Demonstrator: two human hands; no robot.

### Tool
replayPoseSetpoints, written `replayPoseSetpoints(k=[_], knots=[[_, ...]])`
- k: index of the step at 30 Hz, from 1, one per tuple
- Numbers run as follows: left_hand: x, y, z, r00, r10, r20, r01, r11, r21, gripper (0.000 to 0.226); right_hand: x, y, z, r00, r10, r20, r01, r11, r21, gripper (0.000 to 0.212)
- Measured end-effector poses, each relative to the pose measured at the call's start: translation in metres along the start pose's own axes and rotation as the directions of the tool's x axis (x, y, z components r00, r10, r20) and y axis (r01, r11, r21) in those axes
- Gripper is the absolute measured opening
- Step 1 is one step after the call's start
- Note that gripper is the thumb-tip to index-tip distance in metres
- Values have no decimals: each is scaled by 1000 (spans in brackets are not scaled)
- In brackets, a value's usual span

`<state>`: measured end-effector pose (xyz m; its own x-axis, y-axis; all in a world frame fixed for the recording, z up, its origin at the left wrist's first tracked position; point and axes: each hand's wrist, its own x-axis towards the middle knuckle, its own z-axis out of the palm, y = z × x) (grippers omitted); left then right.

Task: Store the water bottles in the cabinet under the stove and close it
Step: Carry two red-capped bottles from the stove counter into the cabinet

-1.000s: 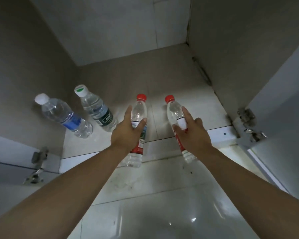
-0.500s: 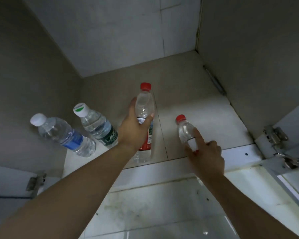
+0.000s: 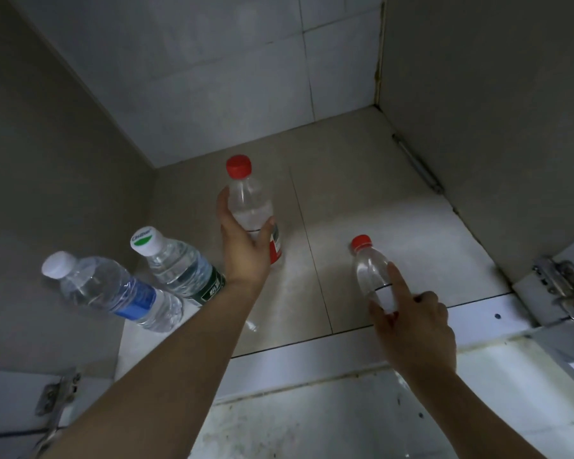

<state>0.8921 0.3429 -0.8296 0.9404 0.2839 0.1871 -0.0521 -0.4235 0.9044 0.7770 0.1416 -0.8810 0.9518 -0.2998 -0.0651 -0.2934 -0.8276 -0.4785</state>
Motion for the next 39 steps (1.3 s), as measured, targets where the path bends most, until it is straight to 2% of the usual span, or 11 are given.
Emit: replayPoseSetpoints(k=[5,11,13,16,18,20,22,25,29,31,39], knots=[[-15,-5,-5,999,12,-39,-12,1000,4,84,0,0,-2,1000,15,17,-15,1000,10,66],[-42,-15,-15,995,88,43,-89,996,21,92,1,-2,-9,997,23,76,-26,999,48,67],[-60,-23,-18,989,104,102,-106,994,24,89,0,-3,-11,995,6,95,-9,999,31,72],[-94,-47,-24,967,24,254,-81,972,219,77,-1,-3,-13,992,4,123,-8,1000,30,77],[-108,-67,-28,922,21,386,-199,881,428,66,1,-2,-13,989,14,145,-20,999,41,76],[-114,-79,-31,855,-56,516,-324,718,616,61,1,-2,-14,987,19,159,-25,999,40,76],[-117,-85,-32,823,-115,557,-372,632,680,64,2,-2,-16,986,25,163,-32,999,42,77],[-122,-92,-31,837,-82,542,-395,595,700,65,4,-2,-15,989,18,149,-26,998,56,75],[-121,-99,-33,868,-5,497,-393,604,693,56,10,-2,-9,995,-34,91,17,983,183,68],[-120,-100,-33,870,5,494,-394,609,688,55,13,-12,-8,994,-94,48,74,946,317,68],[-119,-103,-32,881,21,473,-381,625,682,52,56,-83,-15,970,-221,-101,224,658,719,77]])
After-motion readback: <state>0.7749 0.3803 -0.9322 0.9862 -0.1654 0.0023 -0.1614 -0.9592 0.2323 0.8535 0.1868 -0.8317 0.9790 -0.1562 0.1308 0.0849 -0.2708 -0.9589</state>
